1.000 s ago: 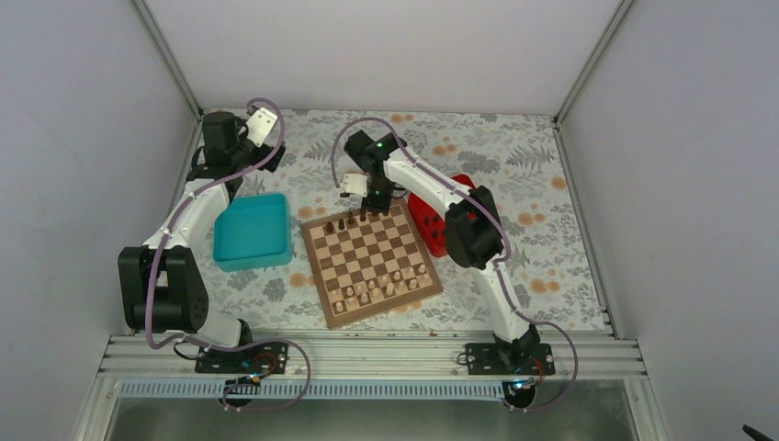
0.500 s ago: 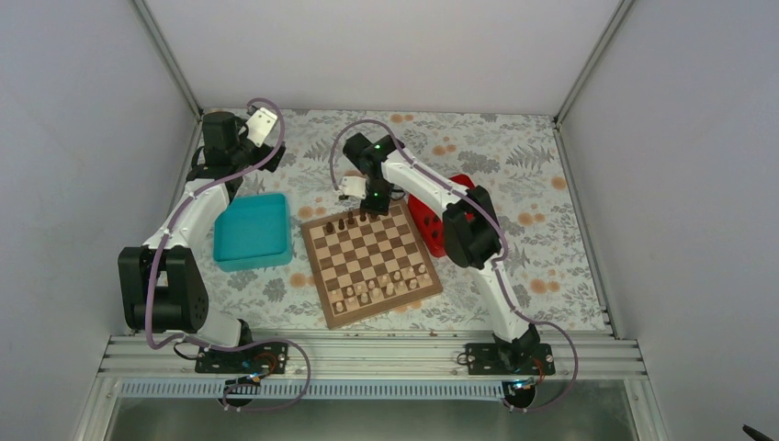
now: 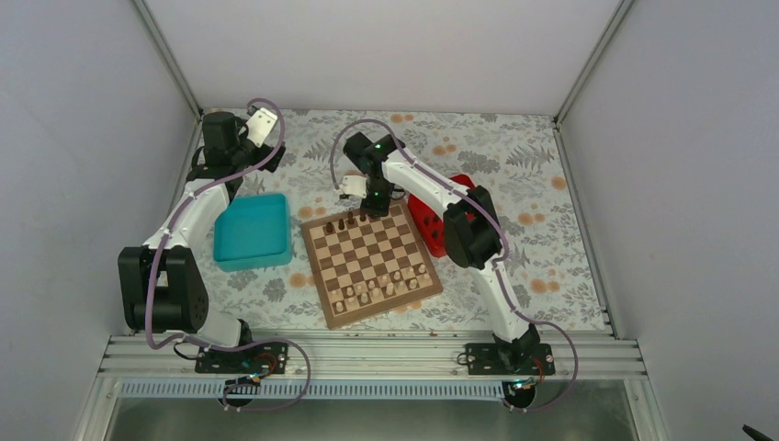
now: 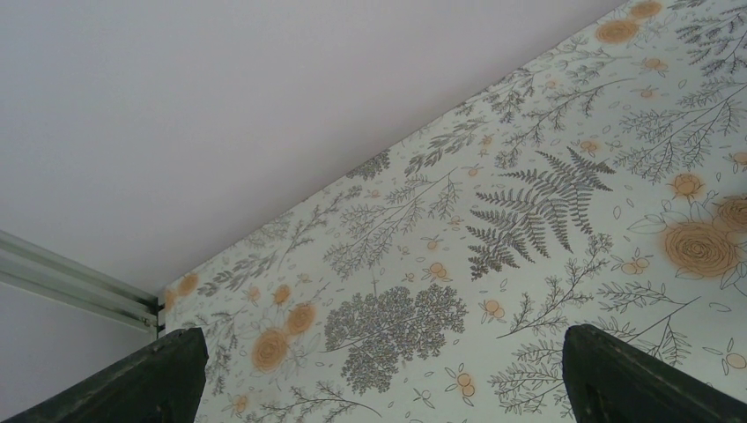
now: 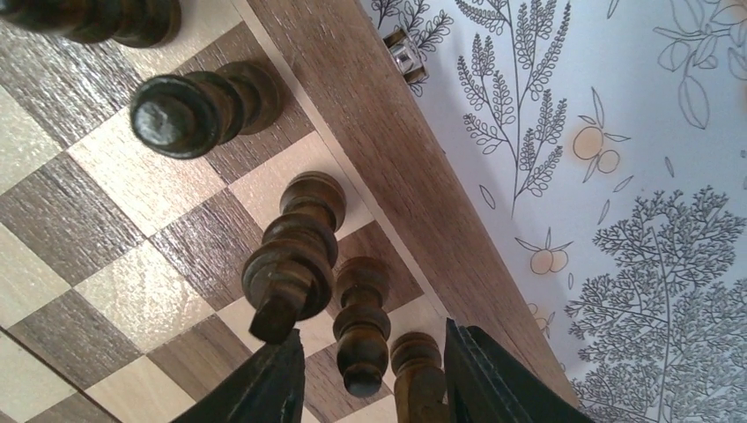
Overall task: Set up the chess pieces on the board
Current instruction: Adjust the chess piece on the chessboard, then pick up the chess piece from the storage box.
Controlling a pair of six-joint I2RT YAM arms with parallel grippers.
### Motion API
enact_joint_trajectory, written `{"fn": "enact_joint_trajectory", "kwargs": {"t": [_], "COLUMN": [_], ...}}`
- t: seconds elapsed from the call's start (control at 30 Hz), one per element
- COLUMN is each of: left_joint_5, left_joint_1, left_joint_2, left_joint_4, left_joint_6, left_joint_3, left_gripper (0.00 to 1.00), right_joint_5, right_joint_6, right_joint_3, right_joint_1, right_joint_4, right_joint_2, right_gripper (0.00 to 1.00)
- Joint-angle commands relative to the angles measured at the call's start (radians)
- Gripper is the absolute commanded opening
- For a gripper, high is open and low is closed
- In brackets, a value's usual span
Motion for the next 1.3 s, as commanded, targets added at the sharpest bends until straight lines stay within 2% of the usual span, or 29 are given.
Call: {"fn": "enact_joint_trajectory", "kwargs": {"t": [0.0,0.43,0.67,0.83,1.07,1.27], "left_joint_5": [0.006,0.01,0.008,0.007,0.017,0.023], "left_joint_1": [-0.003,-0.003,-0.003,-0.004,-0.003,-0.004], "left_joint_2": [-0.006,-0.006,-0.001,-0.001,0.007,0.01], "left_joint_4": [0.013,0.013,0.01,0.01,0.004,0.001], "left_joint_6": [0.011,0.012,0.012,0.012,0.01,0.007], "left_joint_3": [-0.008,-0.009,-0.008,-0.009,-0.003,0.0], "left_gripper": [1.0,1.0,1.0,1.0,1.0,1.0], "right_joint_5": [0.018,0.012,0.008,0.001,0.042,0.017], "right_joint_6": [0.011,0.009,0.01,-0.002,0.0,0.009], "right_joint_3": [0.014,-0.14,-0.201,-0.297,-0.438,-0.543], "right_joint_1": [-0.02,-0.182,-0.27,-0.352,-0.432,-0.454], "right_joint_4": [-0.003,0.048,0.079,0.081,0.105,0.148], "right_joint_2": [-0.076,-0.193,-0.228,-0.305,-0.357,-0.402], "right_gripper": [0.44,0.46,0.36,0.41,0.41,0.41]}}
